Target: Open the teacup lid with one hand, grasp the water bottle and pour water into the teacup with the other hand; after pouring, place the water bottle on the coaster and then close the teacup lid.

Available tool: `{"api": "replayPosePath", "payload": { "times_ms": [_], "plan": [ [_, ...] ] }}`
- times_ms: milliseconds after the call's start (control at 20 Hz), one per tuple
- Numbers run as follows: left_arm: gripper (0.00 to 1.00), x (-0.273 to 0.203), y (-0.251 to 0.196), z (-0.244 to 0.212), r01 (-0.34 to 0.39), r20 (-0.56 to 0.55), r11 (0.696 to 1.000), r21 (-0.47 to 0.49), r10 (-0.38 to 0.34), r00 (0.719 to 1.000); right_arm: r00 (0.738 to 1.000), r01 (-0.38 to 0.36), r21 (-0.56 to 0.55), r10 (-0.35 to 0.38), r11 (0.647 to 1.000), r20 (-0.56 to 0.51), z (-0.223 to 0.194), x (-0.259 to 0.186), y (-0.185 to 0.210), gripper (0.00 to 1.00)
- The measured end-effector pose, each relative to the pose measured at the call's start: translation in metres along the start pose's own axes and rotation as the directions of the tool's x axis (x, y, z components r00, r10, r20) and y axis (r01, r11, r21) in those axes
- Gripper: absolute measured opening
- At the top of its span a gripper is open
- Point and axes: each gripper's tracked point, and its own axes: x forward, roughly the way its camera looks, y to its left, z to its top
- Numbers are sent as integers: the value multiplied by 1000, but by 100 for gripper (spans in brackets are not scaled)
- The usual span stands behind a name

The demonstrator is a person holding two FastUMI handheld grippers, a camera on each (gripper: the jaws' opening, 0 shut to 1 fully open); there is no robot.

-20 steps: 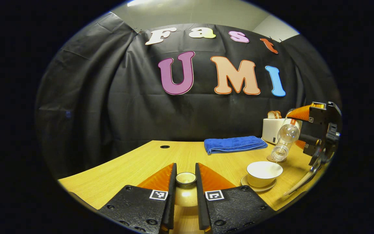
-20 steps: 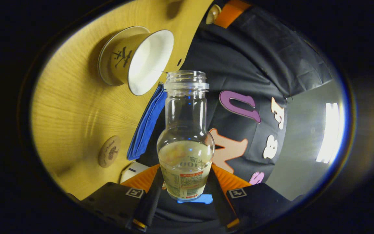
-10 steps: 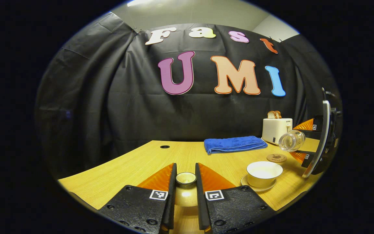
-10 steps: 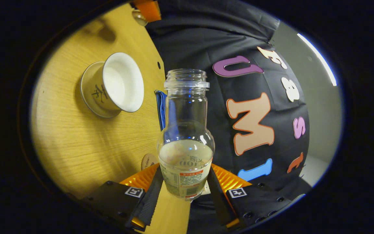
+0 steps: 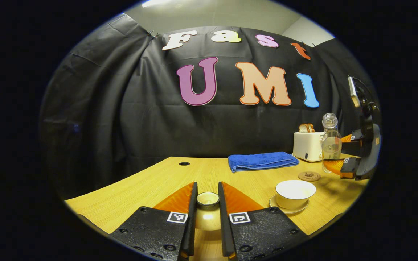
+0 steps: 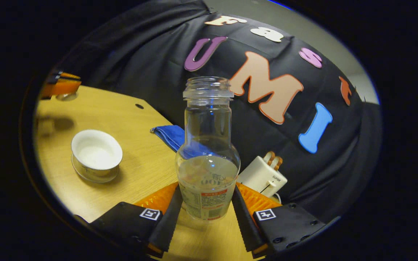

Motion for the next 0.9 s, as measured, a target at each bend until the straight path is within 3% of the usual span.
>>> {"api": "replayPosePath", "payload": {
  "times_ms": [100, 200, 400, 500, 900],
  "plan": [
    [27, 0, 1, 2, -1, 0, 1000, 0, 1, 1000, 1000, -11, 160, 13, 987, -10, -7, 4, -7, 79],
    [27, 1, 1, 1, -4, 1, 1000, 0, 4, 1000, 999, -41, 304, 50, 952, -22, -11, 12, -7, 80],
    [27, 1, 2, 1, -5, 1, 1000, 1, 5, 1000, 996, -54, 485, 79, 873, -30, -18, 31, -12, 80],
    [27, 2, 2, 1, -6, 1, 1000, 1, 6, 1000, 996, -53, 528, 83, 848, -33, -24, 41, -11, 79],
    [27, 2, 4, 2, -6, 1, 1000, 1, 6, 1000, 996, -6, 541, 55, 841, -74, -43, 75, -11, 80]
  ]
}}
